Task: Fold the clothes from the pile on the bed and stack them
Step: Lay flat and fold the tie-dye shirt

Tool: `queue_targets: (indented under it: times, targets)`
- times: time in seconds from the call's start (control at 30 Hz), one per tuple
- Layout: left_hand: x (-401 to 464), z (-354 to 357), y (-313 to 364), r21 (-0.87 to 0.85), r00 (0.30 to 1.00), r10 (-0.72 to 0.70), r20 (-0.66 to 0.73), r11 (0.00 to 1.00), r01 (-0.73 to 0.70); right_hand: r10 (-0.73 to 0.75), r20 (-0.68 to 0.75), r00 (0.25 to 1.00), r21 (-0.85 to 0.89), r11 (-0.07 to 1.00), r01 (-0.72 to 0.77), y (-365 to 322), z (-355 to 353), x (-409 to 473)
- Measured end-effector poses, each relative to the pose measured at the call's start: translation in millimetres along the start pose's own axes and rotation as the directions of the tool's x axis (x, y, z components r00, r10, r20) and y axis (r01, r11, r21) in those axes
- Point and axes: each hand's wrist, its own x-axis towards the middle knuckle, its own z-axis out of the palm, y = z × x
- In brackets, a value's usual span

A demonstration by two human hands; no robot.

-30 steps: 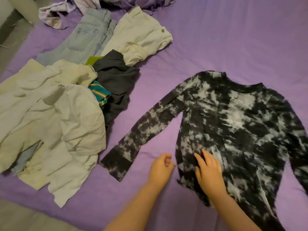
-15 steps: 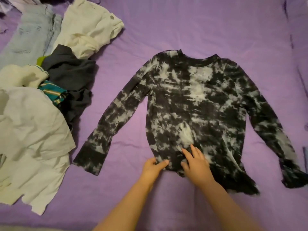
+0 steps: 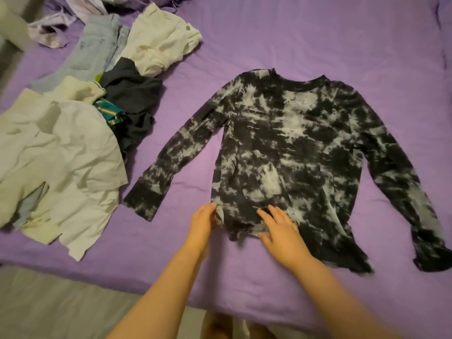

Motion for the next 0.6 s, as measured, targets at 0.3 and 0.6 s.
queue_targets:
  times: [0.3, 0.6]
  targets:
    - [-28, 12, -6, -0.278, 0.979, -0.185, 0.091, 0.939, 0.203, -0.246, -0.069, 0.967, 0.112, 0.961, 0.253, -22, -1, -9]
    - [-37, 1, -9, -0.215, 0.981, -0.159, 0.108, 0.96, 0.18, -0.049, -0.166, 0.985, 0.387, 0.915, 0.111, -41, 17, -5]
